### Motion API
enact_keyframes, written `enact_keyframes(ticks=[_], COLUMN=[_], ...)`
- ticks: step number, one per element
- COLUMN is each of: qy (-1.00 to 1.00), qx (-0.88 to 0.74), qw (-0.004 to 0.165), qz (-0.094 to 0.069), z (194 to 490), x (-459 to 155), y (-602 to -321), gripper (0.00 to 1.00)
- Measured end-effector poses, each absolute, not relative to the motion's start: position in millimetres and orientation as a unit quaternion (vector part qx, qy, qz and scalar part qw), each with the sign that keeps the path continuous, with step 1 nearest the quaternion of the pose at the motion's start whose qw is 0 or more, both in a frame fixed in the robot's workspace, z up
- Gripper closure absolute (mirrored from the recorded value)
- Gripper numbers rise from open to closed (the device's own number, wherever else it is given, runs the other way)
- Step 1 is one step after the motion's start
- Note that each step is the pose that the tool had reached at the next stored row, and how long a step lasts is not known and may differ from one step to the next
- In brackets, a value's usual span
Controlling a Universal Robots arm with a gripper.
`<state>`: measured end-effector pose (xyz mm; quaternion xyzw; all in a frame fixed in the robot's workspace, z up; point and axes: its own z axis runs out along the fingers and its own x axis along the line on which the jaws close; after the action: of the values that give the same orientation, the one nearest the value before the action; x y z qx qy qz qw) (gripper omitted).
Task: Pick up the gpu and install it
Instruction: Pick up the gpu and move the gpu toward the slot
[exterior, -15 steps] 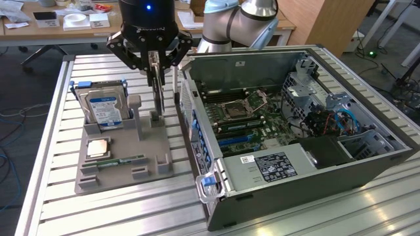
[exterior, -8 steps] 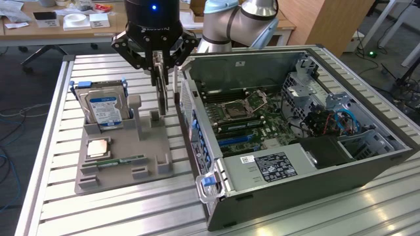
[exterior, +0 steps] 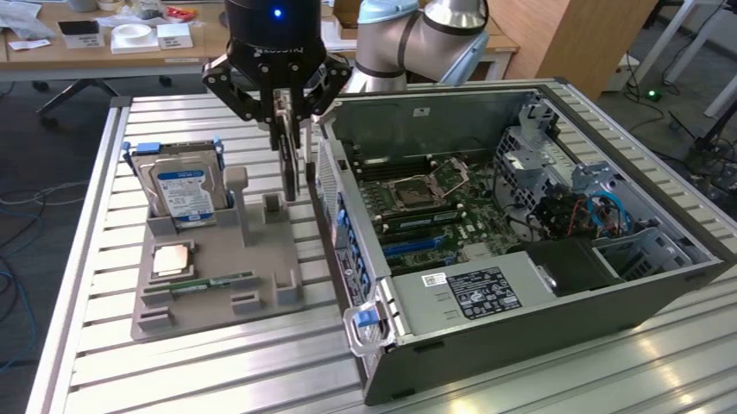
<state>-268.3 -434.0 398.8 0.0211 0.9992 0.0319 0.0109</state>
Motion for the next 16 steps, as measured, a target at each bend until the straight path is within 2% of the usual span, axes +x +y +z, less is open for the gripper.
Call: enact_keyframes(ticks=[16], qy=[0.999], qx=[0.021], qw=[0.011], qz=[0.033], z=[399], x=[-255], y=[-434], gripper=[0.73])
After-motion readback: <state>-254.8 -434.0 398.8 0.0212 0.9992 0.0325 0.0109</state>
